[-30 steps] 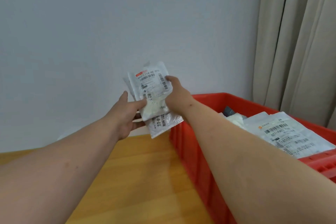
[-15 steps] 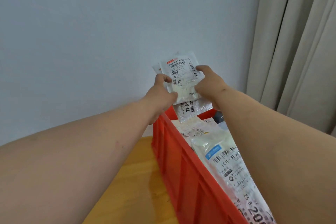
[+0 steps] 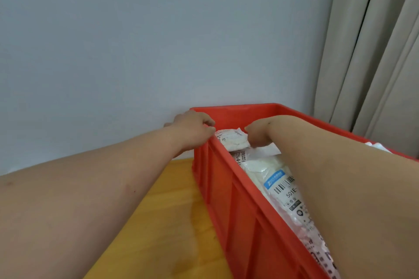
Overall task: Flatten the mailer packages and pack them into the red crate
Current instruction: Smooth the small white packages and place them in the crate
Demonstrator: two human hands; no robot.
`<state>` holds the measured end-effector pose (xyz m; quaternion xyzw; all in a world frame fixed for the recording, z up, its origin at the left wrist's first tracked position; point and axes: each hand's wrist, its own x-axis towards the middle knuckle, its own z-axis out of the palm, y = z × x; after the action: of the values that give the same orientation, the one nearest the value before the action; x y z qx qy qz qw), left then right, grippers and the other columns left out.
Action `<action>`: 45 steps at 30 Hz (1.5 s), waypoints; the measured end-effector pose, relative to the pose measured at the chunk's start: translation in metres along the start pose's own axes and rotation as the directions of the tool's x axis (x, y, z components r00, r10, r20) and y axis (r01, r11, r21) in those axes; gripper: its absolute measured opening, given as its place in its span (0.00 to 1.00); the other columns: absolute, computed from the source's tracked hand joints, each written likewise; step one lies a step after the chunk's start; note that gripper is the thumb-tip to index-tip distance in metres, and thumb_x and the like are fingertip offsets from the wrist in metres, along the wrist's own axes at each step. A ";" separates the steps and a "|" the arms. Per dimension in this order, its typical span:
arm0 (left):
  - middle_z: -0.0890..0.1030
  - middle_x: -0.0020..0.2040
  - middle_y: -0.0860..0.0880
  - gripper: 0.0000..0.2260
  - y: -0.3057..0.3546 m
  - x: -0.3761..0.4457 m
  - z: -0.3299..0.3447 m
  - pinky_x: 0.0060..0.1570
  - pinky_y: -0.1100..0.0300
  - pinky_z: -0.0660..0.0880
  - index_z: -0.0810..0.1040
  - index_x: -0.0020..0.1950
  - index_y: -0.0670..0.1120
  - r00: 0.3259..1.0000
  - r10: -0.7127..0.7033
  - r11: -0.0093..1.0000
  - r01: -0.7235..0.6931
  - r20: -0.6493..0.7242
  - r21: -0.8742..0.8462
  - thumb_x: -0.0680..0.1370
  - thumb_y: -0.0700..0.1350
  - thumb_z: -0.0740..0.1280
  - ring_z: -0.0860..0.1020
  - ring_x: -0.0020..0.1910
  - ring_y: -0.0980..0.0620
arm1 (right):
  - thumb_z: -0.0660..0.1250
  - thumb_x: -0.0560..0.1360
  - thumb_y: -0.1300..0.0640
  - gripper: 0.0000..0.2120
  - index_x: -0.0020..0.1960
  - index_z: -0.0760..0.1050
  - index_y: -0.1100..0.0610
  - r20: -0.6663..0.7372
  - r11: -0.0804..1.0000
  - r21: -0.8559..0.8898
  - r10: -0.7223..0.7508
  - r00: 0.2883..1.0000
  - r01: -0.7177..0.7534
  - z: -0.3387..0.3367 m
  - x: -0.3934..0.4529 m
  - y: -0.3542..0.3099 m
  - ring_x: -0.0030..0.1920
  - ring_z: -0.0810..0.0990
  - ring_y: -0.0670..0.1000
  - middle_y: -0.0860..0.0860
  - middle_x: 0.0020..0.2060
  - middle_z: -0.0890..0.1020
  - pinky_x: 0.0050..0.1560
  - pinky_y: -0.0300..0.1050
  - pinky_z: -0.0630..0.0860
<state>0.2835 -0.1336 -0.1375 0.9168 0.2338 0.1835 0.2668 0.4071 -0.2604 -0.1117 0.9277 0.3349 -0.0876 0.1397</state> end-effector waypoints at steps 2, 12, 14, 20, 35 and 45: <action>0.76 0.65 0.53 0.11 -0.008 -0.008 -0.009 0.68 0.45 0.67 0.79 0.60 0.58 1.000 -0.012 1.000 0.011 -0.022 -0.026 0.79 0.51 0.64 0.72 0.66 0.48 | 0.59 0.80 0.61 0.20 0.72 0.69 0.61 -0.043 1.000 -0.015 -0.012 0.999 0.011 -0.009 -0.009 -0.002 0.67 0.73 0.57 0.58 0.69 0.73 0.68 0.53 0.70; 0.71 0.71 0.49 0.16 -0.075 -0.083 -0.059 0.59 0.60 0.65 0.72 0.71 0.49 0.980 -0.200 0.979 0.200 0.021 -0.021 0.83 0.45 0.59 0.70 0.68 0.49 | 0.52 0.80 0.64 0.21 0.70 0.72 0.64 -0.308 0.946 0.082 -0.276 0.911 0.314 -0.040 -0.060 -0.103 0.68 0.73 0.58 0.58 0.68 0.75 0.69 0.51 0.70; 0.71 0.70 0.48 0.17 -0.104 -0.103 -0.065 0.59 0.59 0.67 0.71 0.71 0.48 0.963 -0.264 0.964 0.265 0.058 -0.007 0.83 0.46 0.60 0.71 0.66 0.49 | 0.54 0.79 0.64 0.21 0.70 0.72 0.63 -0.281 0.925 0.083 -0.334 0.900 0.370 -0.029 -0.063 -0.136 0.69 0.73 0.57 0.58 0.69 0.74 0.70 0.51 0.70; 0.69 0.73 0.46 0.19 -0.204 -0.151 -0.080 0.67 0.54 0.66 0.69 0.73 0.49 0.878 -0.469 0.883 0.466 0.092 0.058 0.82 0.48 0.61 0.68 0.70 0.46 | 0.56 0.81 0.63 0.21 0.72 0.70 0.65 -0.102 0.874 0.078 -0.472 0.876 0.480 0.027 -0.060 -0.238 0.71 0.69 0.61 0.61 0.70 0.72 0.71 0.56 0.68; 0.48 0.80 0.51 0.25 -0.381 -0.140 -0.098 0.69 0.43 0.62 0.62 0.77 0.58 0.774 -0.583 0.723 0.633 -0.247 0.276 0.80 0.56 0.61 0.55 0.76 0.44 | 0.58 0.81 0.60 0.24 0.77 0.63 0.52 -0.029 0.782 0.239 -0.587 0.809 0.575 0.091 0.011 -0.408 0.69 0.71 0.58 0.54 0.73 0.67 0.62 0.50 0.72; 0.46 0.80 0.57 0.24 -0.419 -0.108 -0.091 0.73 0.48 0.57 0.56 0.79 0.50 0.800 -0.559 0.738 0.601 -0.219 0.307 0.83 0.44 0.56 0.49 0.79 0.51 | 0.57 0.81 0.59 0.22 0.75 0.66 0.52 -0.018 0.790 0.248 -0.576 0.817 0.561 0.110 0.044 -0.432 0.69 0.70 0.59 0.55 0.71 0.67 0.65 0.52 0.73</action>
<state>0.0138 0.1600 -0.3290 0.8191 0.5519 0.0961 0.1238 0.1539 0.0497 -0.3133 0.7909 0.5808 -0.1928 0.0026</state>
